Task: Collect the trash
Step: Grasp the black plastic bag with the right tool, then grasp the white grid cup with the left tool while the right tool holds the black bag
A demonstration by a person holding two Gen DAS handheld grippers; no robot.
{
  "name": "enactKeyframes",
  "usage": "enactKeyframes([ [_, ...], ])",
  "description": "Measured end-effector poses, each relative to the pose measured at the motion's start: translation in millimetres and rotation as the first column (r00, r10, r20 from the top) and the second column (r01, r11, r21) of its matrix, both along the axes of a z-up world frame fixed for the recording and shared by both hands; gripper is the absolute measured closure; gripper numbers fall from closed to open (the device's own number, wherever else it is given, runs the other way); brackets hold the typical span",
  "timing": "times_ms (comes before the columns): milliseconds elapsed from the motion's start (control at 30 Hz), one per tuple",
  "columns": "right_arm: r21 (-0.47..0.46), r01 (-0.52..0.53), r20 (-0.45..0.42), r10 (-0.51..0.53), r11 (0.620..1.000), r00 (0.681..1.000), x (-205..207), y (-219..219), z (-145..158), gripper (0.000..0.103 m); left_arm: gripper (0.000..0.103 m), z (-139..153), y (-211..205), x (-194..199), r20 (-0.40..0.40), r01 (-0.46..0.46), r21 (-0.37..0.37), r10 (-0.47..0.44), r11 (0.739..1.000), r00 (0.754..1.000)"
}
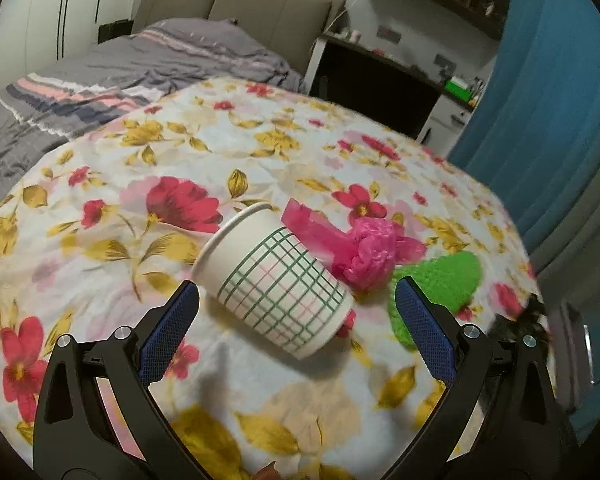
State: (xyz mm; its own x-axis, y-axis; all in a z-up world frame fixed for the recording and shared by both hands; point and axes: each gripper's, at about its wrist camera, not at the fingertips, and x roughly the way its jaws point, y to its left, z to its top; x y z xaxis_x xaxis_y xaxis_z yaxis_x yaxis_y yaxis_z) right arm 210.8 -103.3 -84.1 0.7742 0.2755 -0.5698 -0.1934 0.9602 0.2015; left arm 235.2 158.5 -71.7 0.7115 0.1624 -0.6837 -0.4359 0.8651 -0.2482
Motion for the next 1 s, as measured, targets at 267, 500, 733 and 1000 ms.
enactKeyframes([
  [267, 0.02, -0.035, 0.014, 0.035, 0.999, 0.999, -7, -3, 1, 0.099, 0.02, -19, 12, 9, -0.044, -0.001, -0.071, -0.002, 0.997, 0.999],
  [500, 0.028, -0.047, 0.017, 0.047, 0.998, 0.999, -11, -2, 3, 0.099, 0.043, -24, 10, 0, -0.006, 0.083, -0.114, -0.084, 0.99, 0.996],
  [733, 0.025, -0.053, 0.027, 0.053, 0.998, 0.998, -17, -1, 7, 0.099, 0.045, -19, 3, -17, 0.041, 0.123, -0.101, -0.119, 0.987, 0.992],
  [1000, 0.033, -0.057, 0.047, 0.056, 0.998, 0.997, -29, -2, 14, 0.101, 0.045, 4, -20, -47, 0.098, 0.17, 0.004, -0.169, 0.985, 0.981],
])
